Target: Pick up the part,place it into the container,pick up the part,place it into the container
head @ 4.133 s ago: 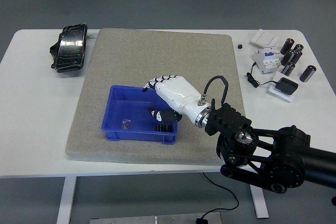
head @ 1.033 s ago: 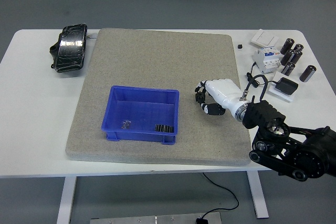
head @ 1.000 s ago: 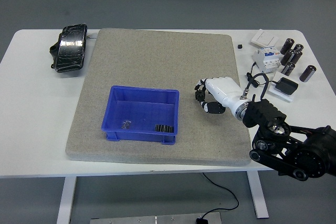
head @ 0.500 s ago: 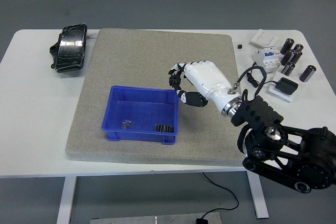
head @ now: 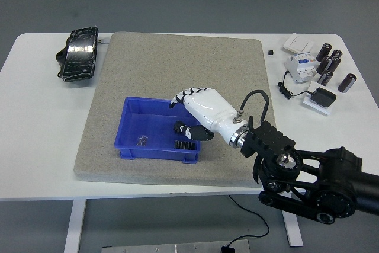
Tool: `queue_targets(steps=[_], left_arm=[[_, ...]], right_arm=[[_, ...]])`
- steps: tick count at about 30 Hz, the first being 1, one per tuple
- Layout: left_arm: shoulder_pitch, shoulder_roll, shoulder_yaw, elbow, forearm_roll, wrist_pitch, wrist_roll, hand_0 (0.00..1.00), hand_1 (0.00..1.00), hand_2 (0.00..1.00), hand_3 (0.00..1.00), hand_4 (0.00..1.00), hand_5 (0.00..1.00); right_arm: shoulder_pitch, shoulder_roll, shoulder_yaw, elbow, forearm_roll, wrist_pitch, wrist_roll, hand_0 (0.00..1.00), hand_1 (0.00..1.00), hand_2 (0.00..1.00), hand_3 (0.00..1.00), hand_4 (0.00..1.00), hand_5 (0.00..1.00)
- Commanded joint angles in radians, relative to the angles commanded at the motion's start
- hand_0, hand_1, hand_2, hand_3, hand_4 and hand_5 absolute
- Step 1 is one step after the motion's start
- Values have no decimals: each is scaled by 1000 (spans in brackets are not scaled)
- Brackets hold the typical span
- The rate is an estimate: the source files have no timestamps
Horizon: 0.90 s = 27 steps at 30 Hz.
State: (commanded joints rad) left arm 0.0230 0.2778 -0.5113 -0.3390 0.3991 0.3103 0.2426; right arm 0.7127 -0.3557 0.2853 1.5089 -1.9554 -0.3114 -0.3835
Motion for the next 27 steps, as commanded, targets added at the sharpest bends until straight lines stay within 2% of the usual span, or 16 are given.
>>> queue_targets(steps=[7,15,19,20,21,27], left_arm=[[-1,0,-1,-1,3,1,2,674,668,607,567,504,504],[-3,-1,2,0,-2,1,-2,674,668,605,567,495,496],[-3,-1,2,1,-2,0,-3,674,668,605,567,495,496],[-3,-1,2,1,-2,0,-3,674,668,605,567,493,493],[-2,-1,2,1,-3,0,-3,674,668,605,567,493,493],[2,-3,9,0,-10,1,-3,675,668,605,567,492,492]], right_arm=[[-3,-2,22,1,16,-10,5,736,902,876,816,686,267],[-48,-37,154,54,143,-45,50,711,872,840,794,689,271],[-92,-65,246,66,244,-69,104,711,872,840,794,689,271],[-113,-78,279,62,282,-76,130,685,812,794,756,687,272],[-125,-85,298,59,305,-78,144,685,812,794,756,687,272],[-239,-132,456,17,497,-72,270,684,795,784,748,688,265]])
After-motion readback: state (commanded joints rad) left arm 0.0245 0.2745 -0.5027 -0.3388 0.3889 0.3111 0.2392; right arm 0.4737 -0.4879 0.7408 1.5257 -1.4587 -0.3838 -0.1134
